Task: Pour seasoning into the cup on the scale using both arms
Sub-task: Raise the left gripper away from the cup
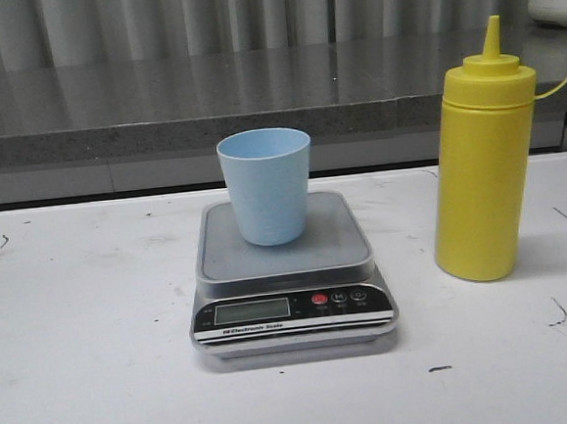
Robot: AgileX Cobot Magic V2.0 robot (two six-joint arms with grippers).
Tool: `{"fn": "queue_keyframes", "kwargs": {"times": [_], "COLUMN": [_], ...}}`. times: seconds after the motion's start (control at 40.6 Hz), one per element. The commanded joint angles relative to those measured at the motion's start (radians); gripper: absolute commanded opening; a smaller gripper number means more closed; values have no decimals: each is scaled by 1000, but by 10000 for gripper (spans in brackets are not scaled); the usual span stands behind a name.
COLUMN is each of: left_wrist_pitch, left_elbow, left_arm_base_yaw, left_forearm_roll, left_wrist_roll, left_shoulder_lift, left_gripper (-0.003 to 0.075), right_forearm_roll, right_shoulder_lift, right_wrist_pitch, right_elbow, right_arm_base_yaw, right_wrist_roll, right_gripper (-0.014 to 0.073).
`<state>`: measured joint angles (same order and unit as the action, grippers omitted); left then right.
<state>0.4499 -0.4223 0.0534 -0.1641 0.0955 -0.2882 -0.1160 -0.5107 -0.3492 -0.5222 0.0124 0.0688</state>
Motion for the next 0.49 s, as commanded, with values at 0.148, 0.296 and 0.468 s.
{"fn": "queue_keyframes", "kwargs": {"times": [0.148,0.296,0.468], "left_wrist_pitch": [-83,-81,-81], "left_elbow": [-2,-2,-2], "left_arm_base_yaw": [-4,-4,-4], "left_forearm_roll": [-10,-10,-10], "left_wrist_roll": [3,3,3], "left_shoulder_lift": [120,122,122], "left_gripper": [-20,-20,-20], "right_forearm_roll": [-6,-7,-7], "right_shoulder_lift": [-7,-28,-167], "right_wrist_pitch": [75,92,157], "right_elbow": [-39,-39,-47], "right_arm_base_yaw": [4,4,-5], "right_wrist_roll": [2,2,2], "right_gripper": [591,591,591]}}
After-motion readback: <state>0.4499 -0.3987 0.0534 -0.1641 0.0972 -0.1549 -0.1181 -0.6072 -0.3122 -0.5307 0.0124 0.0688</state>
